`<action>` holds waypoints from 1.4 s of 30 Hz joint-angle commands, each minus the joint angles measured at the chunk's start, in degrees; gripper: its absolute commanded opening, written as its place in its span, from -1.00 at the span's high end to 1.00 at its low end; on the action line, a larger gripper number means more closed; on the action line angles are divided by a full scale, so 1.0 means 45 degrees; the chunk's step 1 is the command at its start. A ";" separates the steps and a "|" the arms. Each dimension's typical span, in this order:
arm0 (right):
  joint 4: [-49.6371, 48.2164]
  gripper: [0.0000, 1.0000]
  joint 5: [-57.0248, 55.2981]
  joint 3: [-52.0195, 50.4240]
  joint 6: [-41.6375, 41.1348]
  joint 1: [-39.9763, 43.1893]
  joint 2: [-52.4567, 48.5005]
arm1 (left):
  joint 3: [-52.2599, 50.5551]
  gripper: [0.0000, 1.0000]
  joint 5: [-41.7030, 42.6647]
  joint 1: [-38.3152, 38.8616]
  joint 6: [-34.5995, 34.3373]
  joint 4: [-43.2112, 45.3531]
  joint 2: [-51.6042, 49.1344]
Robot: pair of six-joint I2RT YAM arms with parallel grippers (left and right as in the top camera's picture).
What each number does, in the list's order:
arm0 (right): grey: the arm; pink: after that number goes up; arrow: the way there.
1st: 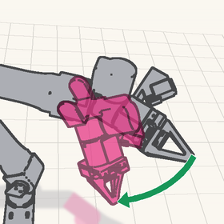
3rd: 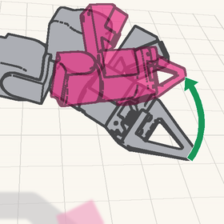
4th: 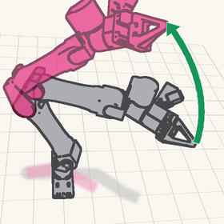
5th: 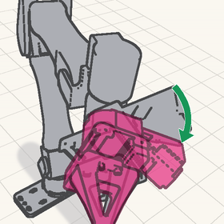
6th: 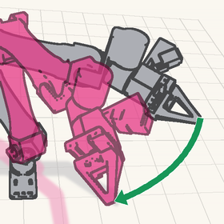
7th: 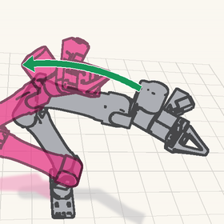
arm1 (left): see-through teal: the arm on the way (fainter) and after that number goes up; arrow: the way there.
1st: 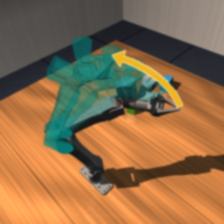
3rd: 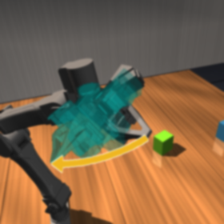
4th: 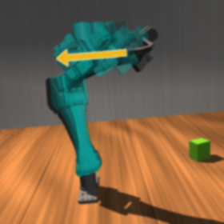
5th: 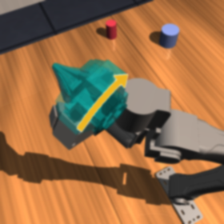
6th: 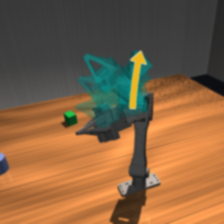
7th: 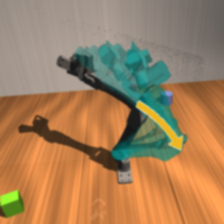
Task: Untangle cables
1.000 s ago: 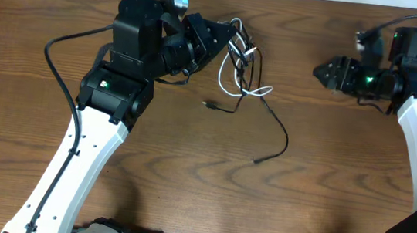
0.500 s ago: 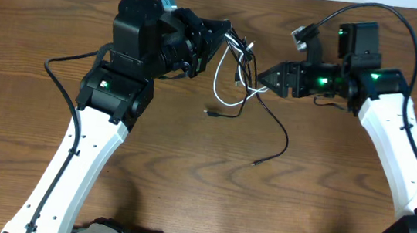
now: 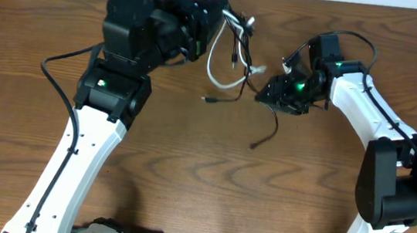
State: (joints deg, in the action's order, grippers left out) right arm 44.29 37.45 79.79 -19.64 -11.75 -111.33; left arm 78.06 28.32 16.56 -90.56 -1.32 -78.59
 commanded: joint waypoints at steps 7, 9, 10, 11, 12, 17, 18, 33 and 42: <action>-0.1243 -0.29 0.3852 0.0151 0.6970 0.0500 0.1501 | -0.0024 0.85 -0.0165 -0.0287 -0.0520 0.0257 0.0253; -0.1224 -0.35 0.4075 0.0151 0.8252 0.0597 0.1909 | -0.0024 0.85 -0.0102 -0.0282 -0.0520 0.0257 0.0253; -0.1234 -0.38 0.4235 0.0151 0.8874 0.0602 0.2069 | -0.0024 0.85 -0.0063 -0.0282 -0.0520 0.0257 0.0253; -0.1336 -0.38 0.4498 0.0151 0.9666 0.0583 0.2205 | -0.0024 0.85 0.0063 -0.0272 -0.0525 0.0262 0.0253; -0.1559 -0.37 0.4522 0.0151 0.9894 0.0510 0.2220 | -0.0024 0.85 0.0175 -0.0272 -0.0525 0.0262 0.0253; -0.3283 -0.25 0.4371 0.0146 0.9913 0.0000 0.2001 | -0.0024 0.85 0.0471 -0.0272 -0.0525 0.0262 0.0253; -0.3711 -0.22 0.4333 0.0146 0.9908 -0.0112 0.1991 | -0.0024 0.85 0.0476 -0.0272 -0.0525 0.0262 0.0253; -0.7645 0.93 0.0146 0.0146 0.8223 -0.0865 0.1792 | -0.0024 0.85 0.0559 -0.0272 -0.0515 0.0257 0.0248; -0.6382 0.98 -0.0486 0.0146 0.3147 0.0248 0.1797 | -0.0024 0.85 0.0005 -0.0277 -0.0311 -0.1239 0.0248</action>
State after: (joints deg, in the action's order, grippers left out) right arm 13.08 37.28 79.96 7.90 -14.20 -102.52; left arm 78.06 29.69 15.42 -92.75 -3.81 -78.54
